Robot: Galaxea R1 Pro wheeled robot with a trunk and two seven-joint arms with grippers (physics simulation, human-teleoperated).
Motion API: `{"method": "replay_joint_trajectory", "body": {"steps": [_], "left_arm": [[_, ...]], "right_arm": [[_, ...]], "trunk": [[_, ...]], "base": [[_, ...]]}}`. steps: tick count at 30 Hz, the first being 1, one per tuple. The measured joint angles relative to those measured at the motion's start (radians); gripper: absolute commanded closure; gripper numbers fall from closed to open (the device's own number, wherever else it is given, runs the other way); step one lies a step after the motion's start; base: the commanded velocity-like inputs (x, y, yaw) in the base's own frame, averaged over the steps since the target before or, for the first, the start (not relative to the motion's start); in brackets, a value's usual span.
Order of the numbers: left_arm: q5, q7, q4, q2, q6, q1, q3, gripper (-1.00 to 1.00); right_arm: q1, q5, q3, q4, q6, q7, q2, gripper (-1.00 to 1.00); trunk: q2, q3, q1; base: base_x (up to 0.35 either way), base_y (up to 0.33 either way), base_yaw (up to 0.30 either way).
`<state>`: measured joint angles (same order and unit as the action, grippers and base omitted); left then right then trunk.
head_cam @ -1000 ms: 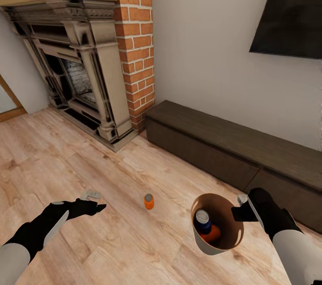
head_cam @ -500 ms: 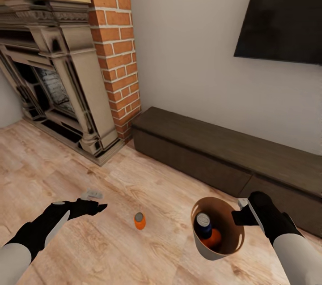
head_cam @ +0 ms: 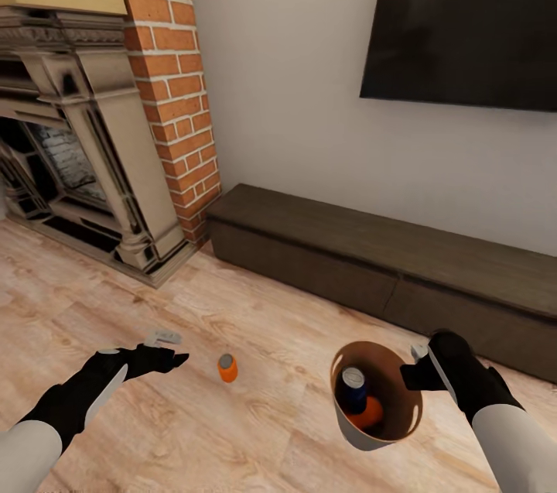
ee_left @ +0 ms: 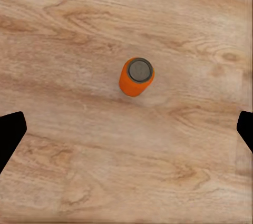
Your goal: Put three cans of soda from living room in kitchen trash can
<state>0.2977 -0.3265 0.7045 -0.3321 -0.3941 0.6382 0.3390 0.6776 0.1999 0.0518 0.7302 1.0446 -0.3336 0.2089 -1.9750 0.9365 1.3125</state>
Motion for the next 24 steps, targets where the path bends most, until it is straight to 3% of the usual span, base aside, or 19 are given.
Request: {"method": "replay_joint_trajectory", "body": {"steps": [24], "left_arm": [[0.002, 0.003, -0.069, 0.010, 0.006, 0.001, 0.000, -1.00]], "right_arm": [[-0.001, 0.003, -0.002, 0.000, 0.000, 0.001, -0.004, 1.00]], "trunk": [[0.000, -0.027, 0.000]], "base": [[-0.242, 0.179, -0.193]]}}
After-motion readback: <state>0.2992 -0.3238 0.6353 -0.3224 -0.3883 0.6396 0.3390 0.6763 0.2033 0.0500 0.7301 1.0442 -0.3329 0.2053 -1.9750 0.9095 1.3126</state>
